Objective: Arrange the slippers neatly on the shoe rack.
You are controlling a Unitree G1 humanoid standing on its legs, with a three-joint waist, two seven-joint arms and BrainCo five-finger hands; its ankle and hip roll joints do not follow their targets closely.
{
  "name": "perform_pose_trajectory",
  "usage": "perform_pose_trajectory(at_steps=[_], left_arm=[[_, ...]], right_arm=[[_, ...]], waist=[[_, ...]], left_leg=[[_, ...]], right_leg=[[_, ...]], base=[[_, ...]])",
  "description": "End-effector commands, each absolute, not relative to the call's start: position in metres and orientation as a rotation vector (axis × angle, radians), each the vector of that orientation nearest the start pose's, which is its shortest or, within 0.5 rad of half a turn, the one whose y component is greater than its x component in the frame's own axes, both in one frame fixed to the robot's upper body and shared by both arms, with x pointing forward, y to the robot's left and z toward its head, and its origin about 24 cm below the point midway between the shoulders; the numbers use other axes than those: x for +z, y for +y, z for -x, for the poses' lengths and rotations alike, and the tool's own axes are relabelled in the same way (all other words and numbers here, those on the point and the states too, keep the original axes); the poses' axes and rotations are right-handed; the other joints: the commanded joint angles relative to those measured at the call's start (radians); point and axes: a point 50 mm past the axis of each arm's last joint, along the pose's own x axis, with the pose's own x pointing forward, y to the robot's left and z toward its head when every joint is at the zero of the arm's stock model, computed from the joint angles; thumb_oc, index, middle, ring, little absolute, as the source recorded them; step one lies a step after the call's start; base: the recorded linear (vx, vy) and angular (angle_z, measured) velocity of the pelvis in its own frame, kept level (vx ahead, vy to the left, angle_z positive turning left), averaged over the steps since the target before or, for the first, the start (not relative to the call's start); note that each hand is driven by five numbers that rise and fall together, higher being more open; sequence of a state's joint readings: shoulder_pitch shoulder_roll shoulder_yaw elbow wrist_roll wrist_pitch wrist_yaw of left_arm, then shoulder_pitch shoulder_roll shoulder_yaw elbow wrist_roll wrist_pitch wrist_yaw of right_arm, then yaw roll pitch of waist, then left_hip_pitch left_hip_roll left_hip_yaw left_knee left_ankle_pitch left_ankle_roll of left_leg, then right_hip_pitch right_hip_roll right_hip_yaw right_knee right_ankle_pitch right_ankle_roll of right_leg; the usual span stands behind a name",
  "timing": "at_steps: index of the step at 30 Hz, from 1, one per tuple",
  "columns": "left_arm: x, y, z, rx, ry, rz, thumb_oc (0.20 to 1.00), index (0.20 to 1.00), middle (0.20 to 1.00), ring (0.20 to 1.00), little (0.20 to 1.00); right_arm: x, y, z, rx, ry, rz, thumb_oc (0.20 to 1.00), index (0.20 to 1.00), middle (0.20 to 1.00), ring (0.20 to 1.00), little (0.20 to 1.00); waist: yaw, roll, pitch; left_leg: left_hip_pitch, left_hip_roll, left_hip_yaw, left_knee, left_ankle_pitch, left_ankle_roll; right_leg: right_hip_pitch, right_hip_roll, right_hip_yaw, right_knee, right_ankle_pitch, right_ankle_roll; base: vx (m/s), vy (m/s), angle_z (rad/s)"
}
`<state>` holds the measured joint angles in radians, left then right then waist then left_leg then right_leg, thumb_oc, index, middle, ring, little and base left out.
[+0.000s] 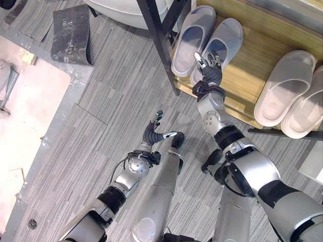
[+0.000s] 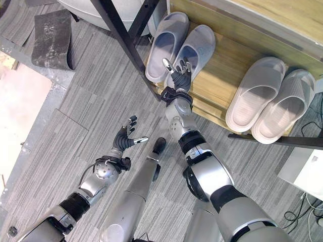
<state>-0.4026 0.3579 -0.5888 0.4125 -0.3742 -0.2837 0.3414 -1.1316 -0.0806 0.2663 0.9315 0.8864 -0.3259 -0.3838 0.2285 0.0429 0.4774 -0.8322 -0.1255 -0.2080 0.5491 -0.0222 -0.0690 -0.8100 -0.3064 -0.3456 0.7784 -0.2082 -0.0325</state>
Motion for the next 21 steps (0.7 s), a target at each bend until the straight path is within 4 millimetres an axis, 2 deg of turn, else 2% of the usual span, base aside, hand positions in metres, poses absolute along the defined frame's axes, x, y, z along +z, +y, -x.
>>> perform_pose_trajectory(at_steps=[1, 9, 10, 15, 17, 21], left_arm=[[0.062, 0.104, -0.305, -0.205, -0.161, -0.07, 1.0, 1.0, 1.0, 1.0, 1.0], [0.047, 0.113, -0.299, -0.175, -0.107, -0.074, 1.0, 1.0, 1.0, 1.0, 1.0], [0.041, 0.118, -0.296, -0.167, -0.082, -0.08, 1.0, 1.0, 1.0, 1.0, 1.0], [0.028, 0.123, -0.29, -0.151, -0.034, -0.086, 1.0, 1.0, 1.0, 1.0, 1.0], [0.022, 0.124, -0.287, -0.148, -0.012, -0.092, 1.0, 1.0, 1.0, 1.0, 1.0], [0.009, 0.133, -0.28, -0.125, 0.044, -0.102, 1.0, 1.0, 1.0, 1.0, 1.0]], right_arm=[[0.254, -0.037, -0.399, 0.134, -0.351, -0.576, 1.0, 1.0, 1.0, 1.0, 1.0], [0.27, -0.052, -0.394, 0.095, -0.489, -0.353, 1.0, 1.0, 1.0, 1.0, 1.0], [0.268, -0.056, -0.393, 0.08, -0.514, -0.269, 1.0, 1.0, 1.0, 1.0, 1.0], [0.266, -0.061, -0.388, 0.06, -0.567, -0.137, 1.0, 1.0, 1.0, 1.0, 1.0], [0.261, -0.063, -0.385, 0.059, -0.587, -0.084, 1.0, 1.0, 1.0, 1.0, 1.0], [0.233, -0.058, -0.37, 0.142, -0.576, -0.061, 1.0, 1.0, 1.0, 1.0, 1.0]], waist=[[0.031, 0.022, 0.016], [0.011, 0.005, 0.013], [0.005, -0.001, 0.007], [-0.011, -0.008, -0.002], [-0.019, -0.01, -0.009], [-0.036, -0.018, -0.036]], left_leg=[[0.031, -0.042, 0.037, 0.037, -0.101, 0.066], [0.058, -0.031, 0.039, 0.02, -0.096, 0.065], [0.074, -0.026, 0.04, 0.008, -0.095, 0.064], [0.115, -0.016, 0.043, -0.027, -0.088, 0.061], [0.143, -0.011, 0.043, -0.055, -0.079, 0.057], [0.229, 0.006, 0.043, -0.152, -0.046, 0.046]], right_leg=[[0.098, -0.01, -0.002, -0.081, -0.045, 0.106], [0.131, 0.001, -0.005, -0.106, -0.035, 0.106], [0.147, 0.004, -0.008, -0.121, -0.029, 0.108], [0.189, 0.015, -0.011, -0.159, -0.013, 0.114], [0.215, 0.018, -0.016, -0.186, -0.002, 0.117], [0.306, 0.037, -0.034, -0.286, 0.031, 0.124]], base=[[0.0, 0.003, 0.05], [0.0, 0.003, 0.01], [0.0, 0.0, 0.0], [0.01, 0.003, -0.03], [0.03, -0.003, -0.01], [0.06, -0.026, -0.07]])
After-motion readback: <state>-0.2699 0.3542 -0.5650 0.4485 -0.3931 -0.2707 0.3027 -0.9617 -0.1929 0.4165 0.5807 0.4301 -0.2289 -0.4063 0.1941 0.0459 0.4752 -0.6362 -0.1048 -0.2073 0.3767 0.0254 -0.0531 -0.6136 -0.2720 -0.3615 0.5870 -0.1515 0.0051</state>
